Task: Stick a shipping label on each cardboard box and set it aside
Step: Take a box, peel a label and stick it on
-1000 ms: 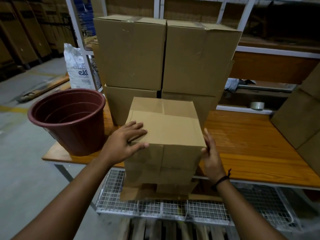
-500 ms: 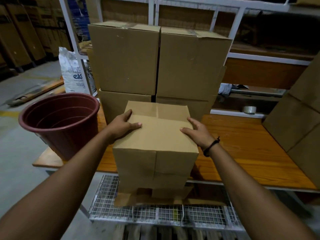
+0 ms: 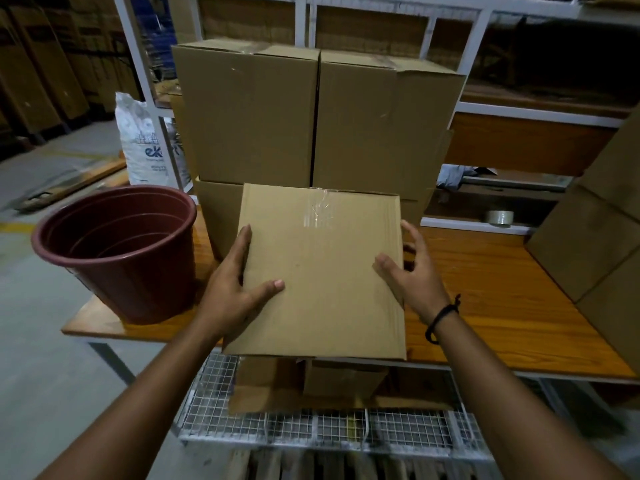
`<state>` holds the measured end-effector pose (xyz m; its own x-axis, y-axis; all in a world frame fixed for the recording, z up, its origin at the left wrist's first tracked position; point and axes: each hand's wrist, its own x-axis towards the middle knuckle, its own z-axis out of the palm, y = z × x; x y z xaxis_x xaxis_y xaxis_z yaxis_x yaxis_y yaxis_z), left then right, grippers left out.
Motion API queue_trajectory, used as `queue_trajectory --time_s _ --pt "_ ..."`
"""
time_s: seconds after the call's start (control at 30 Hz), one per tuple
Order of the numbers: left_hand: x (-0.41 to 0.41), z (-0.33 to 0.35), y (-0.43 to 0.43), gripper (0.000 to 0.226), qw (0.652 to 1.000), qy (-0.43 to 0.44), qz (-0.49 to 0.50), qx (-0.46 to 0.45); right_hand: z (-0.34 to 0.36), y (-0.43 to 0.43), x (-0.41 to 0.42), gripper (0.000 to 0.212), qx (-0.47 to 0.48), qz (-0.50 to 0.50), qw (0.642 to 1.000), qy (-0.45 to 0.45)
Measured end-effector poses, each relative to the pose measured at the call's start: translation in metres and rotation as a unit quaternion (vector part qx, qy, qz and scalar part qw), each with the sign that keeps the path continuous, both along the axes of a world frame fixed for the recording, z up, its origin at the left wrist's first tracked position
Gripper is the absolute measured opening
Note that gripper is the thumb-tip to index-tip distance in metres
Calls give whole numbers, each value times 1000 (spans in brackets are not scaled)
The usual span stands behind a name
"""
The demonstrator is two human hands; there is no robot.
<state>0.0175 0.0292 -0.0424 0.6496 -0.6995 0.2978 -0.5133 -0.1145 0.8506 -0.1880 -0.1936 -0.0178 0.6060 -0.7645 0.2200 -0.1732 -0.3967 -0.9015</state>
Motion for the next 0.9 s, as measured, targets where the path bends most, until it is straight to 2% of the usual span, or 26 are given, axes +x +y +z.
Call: queue_trajectory --time_s 0.13,0.23,0.37,0.47,0.63,0.9 --pt "-6 -1 8 114 1000 21 1 -1 33 -22 23 101 31 -6 999 25" --pt "2 7 13 118 998 57 19 -15 44 -39 29 110 105 34 992 60" --pt "26 33 2 123 990 133 27 -38 43 -41 27 110 141 62 986 59" --pt "37 56 -12 110 982 178 5 -56 40 -33 20 97 129 57 990 26" --pt "20 64 -3 79 988 125 1 -95 31 -10 -10 83 104 66 992 -33" --pt "-2 23 32 76 993 35 -13 -111 -13 24 -37 83 -20 69 997 -36"
